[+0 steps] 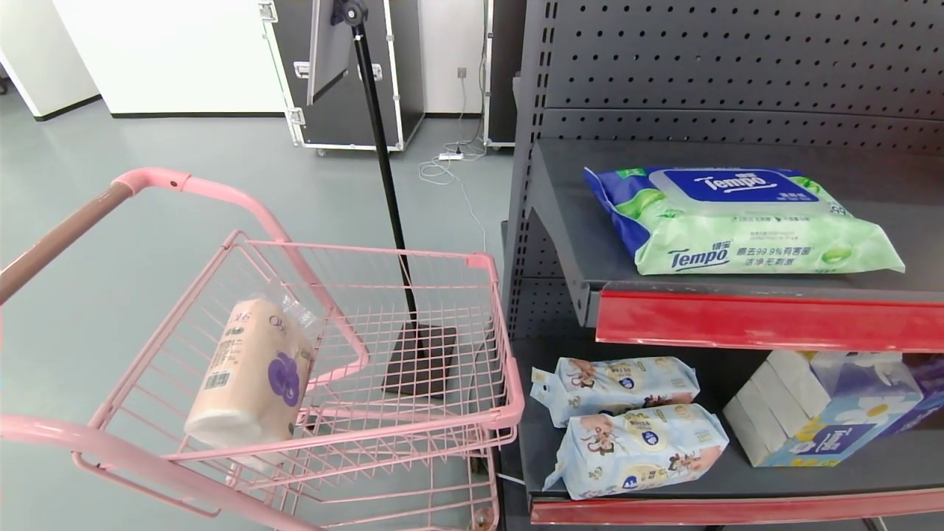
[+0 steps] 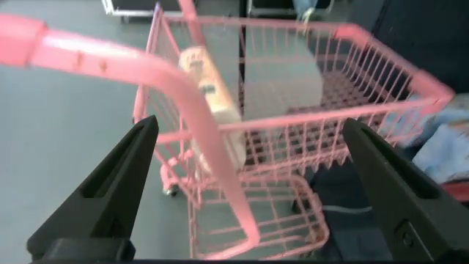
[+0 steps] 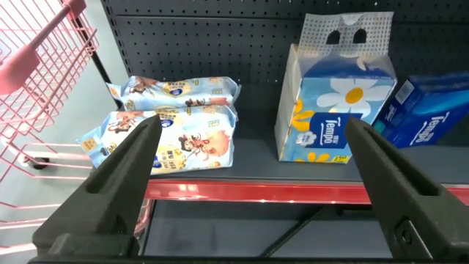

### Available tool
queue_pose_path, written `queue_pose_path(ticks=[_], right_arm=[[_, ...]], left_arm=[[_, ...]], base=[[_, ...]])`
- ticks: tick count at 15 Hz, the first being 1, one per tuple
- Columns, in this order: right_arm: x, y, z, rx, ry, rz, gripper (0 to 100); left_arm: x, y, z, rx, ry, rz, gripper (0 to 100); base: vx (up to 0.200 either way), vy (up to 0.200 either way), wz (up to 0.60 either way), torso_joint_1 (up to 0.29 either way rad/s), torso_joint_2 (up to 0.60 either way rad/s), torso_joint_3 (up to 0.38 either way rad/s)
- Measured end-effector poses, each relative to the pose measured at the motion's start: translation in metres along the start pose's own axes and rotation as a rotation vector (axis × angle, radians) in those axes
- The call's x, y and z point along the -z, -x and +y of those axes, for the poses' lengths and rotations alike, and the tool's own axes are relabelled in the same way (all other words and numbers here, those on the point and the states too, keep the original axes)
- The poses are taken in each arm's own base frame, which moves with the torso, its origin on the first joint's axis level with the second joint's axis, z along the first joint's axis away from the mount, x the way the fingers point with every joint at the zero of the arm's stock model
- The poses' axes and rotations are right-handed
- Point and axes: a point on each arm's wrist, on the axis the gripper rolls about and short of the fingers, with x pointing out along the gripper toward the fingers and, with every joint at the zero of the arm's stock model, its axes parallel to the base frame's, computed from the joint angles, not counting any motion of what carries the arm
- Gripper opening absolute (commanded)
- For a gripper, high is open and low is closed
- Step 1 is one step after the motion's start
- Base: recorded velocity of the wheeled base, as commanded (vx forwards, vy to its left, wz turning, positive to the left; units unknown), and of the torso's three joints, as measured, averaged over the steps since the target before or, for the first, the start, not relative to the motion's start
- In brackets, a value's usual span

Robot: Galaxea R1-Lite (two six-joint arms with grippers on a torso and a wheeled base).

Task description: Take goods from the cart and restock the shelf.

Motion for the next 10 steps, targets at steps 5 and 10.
queue_pose_path(ticks=[5, 10], right_arm=[[0.0, 0.0, 0.0, -0.005, -0.003, -0.001, 100], [0.0, 0.0, 0.0, -0.005, -0.003, 0.0, 100]], left_arm=[[-0.106, -0.054, -0.004, 0.045, 0.073, 0.079, 100], [-0.127, -0.218, -0.005, 0.066, 0.012, 0.511, 100]], base=[[0.0, 0.0, 0.0, 0.0, 0.0, 0.0], [0.0, 0.0, 0.0, 0.0, 0.0, 0.0]])
